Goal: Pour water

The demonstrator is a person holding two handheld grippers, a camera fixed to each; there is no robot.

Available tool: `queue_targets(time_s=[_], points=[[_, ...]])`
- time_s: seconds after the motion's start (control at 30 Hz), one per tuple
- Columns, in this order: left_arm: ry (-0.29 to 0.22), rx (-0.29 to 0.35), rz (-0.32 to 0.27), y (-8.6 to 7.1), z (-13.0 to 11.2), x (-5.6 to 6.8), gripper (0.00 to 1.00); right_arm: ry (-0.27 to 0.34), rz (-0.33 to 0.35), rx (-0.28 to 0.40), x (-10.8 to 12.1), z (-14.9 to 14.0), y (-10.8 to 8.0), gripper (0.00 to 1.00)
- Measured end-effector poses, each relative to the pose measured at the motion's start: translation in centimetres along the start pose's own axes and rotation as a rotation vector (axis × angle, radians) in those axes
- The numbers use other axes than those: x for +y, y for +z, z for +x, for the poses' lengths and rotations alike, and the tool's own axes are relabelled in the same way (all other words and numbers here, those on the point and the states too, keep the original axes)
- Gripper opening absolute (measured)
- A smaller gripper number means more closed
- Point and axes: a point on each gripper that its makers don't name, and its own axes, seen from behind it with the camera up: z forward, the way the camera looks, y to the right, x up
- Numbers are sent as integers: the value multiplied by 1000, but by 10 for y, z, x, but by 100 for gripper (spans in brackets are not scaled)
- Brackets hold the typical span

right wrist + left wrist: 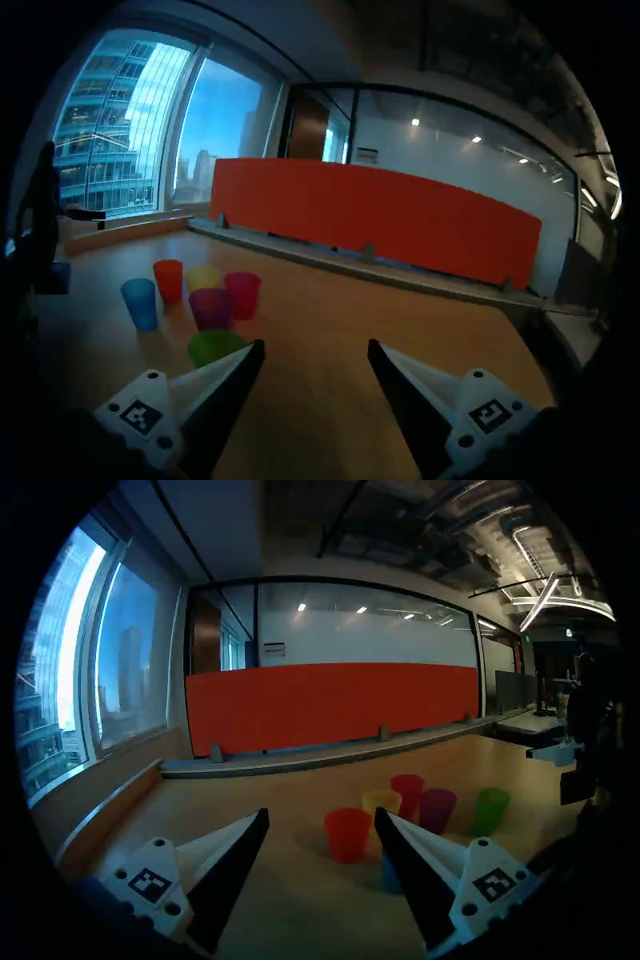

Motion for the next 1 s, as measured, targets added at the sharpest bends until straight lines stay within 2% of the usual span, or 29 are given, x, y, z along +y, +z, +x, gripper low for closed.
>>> queue_targets(time_s=[0.43, 0.7, 1.0], points=[[-22, 62, 74, 6, 19, -12, 98, 11, -187, 170, 33, 42, -7, 100], [-6, 115, 123, 7, 38, -18, 98, 22, -247, 238, 43, 64, -17, 100], [0, 146, 164, 7, 45, -20, 98, 46, -276, 258, 43, 67, -20, 100]])
